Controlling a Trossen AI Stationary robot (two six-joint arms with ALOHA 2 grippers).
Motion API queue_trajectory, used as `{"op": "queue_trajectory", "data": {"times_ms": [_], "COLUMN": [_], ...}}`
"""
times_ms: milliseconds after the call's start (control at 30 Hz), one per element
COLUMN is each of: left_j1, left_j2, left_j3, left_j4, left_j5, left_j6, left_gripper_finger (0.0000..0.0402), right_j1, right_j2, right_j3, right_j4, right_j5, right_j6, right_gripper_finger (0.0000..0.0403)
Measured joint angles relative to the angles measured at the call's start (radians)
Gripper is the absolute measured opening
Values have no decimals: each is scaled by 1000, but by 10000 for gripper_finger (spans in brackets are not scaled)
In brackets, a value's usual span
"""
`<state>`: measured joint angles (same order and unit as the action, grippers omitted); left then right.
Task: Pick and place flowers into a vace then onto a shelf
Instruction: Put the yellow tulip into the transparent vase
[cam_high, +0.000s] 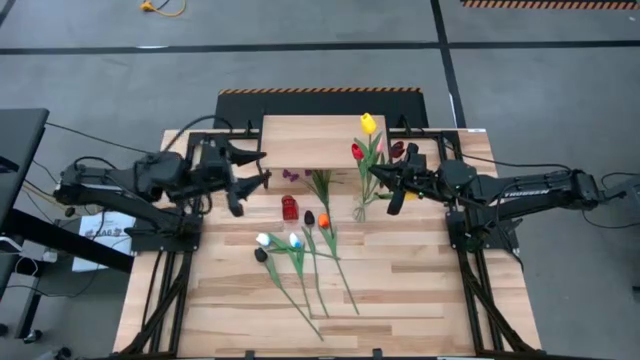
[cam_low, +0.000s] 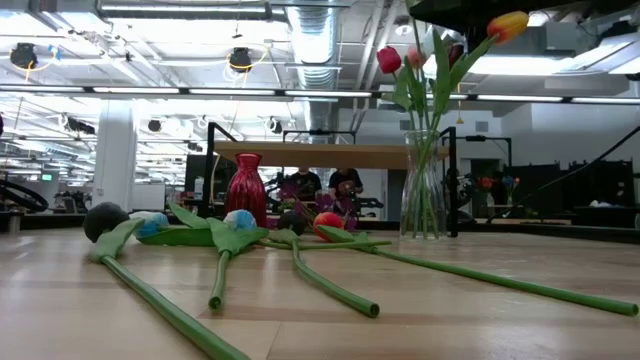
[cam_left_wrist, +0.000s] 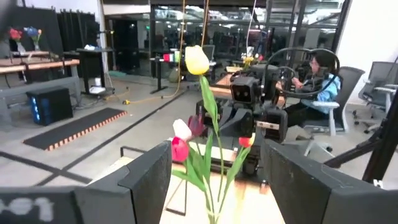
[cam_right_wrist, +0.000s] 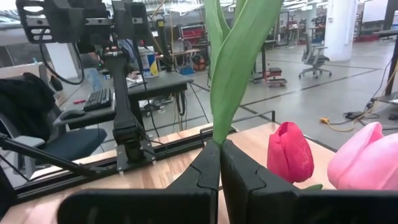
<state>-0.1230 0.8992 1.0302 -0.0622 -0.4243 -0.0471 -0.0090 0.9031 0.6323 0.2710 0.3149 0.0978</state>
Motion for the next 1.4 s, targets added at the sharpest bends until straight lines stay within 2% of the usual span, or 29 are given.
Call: {"op": "queue_trajectory", "data": {"times_ms": [200, 600, 733, 800, 1000, 1200, 1400], "left_j1": [0, 0, 16, 39, 137, 207, 235], "left_j2": [73, 86, 126, 160, 284, 431, 578], "left_j3": [0, 0, -1, 5, 72, 180, 310], "left_j4": [78, 146, 237, 306, 312, 349, 334], "left_j5": [39, 106, 121, 180, 265, 414, 499], "left_j6": [44, 62, 61, 40, -18, -27, -10], "left_gripper_finger": [236, 236, 236, 236, 236, 236, 236], "right_j1": [0, 2, 2, 2, 3, 21, 29], "right_j2": [0, 0, 0, 0, 0, 0, 0], "right_j3": [0, 0, 0, 0, 0, 0, 0], "right_j4": [-7, 4, 8, 9, 37, 52, 46], "right_j5": [0, 0, -9, -18, -29, -52, -53], "right_j6": [-1, -20, -30, -37, -68, -98, -107], "right_gripper_finger": [0, 0, 0, 0, 0, 0, 0]}}
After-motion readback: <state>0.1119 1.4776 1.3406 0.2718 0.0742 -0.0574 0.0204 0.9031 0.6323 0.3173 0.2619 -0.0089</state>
